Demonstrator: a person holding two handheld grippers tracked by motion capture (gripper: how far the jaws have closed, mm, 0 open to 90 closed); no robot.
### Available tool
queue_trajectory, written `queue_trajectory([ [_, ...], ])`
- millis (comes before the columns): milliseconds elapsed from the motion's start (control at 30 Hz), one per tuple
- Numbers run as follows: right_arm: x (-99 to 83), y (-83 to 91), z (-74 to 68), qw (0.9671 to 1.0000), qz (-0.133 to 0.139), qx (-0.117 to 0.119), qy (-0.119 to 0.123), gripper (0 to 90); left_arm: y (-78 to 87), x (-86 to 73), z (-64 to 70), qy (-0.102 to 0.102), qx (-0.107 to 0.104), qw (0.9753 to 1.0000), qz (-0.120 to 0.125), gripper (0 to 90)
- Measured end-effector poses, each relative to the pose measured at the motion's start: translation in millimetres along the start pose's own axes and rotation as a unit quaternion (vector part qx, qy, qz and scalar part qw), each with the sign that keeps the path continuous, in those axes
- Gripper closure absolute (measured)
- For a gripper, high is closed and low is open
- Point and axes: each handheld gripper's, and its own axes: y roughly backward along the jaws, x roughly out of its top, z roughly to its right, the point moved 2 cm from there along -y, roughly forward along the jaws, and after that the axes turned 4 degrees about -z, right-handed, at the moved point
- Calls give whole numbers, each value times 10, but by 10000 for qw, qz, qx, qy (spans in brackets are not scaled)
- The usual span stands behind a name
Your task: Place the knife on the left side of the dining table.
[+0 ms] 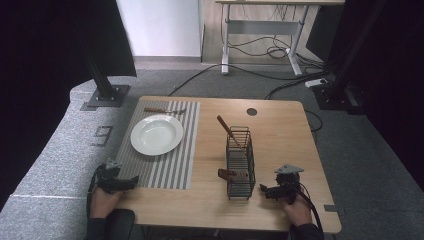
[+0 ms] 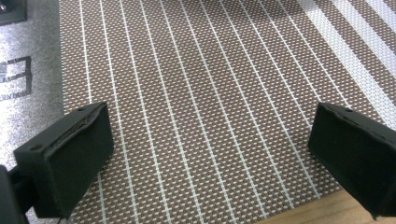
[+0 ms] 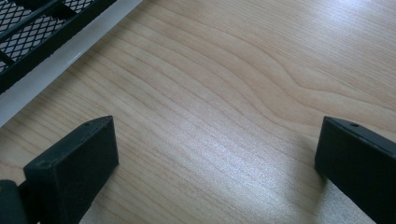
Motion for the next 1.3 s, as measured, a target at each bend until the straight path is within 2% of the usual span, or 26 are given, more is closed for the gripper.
queue_trajectory([
  [233,0,0,0,10000,0,-1,0,0,13,21,13,-73,-29,10000,-5,0],
  [567,-2,1,-4,10000,3,-19,-22,0,80,93,80,-238,-78,9996,125,0],
  [667,-2,1,-4,10000,3,-19,-23,0,112,131,104,-208,-128,9995,206,0],
  [900,-2,1,-4,10000,4,-19,-23,0,192,239,136,28,-230,9988,443,0],
  [1033,-2,1,-4,10000,3,-20,-24,0,207,312,205,-64,-321,9980,538,0],
  [1167,-2,1,-4,10000,4,-20,-22,0,195,424,334,-183,-472,9969,606,0],
  [1300,-2,1,-4,10000,4,-20,-21,0,182,508,420,-272,-525,9966,580,0],
])
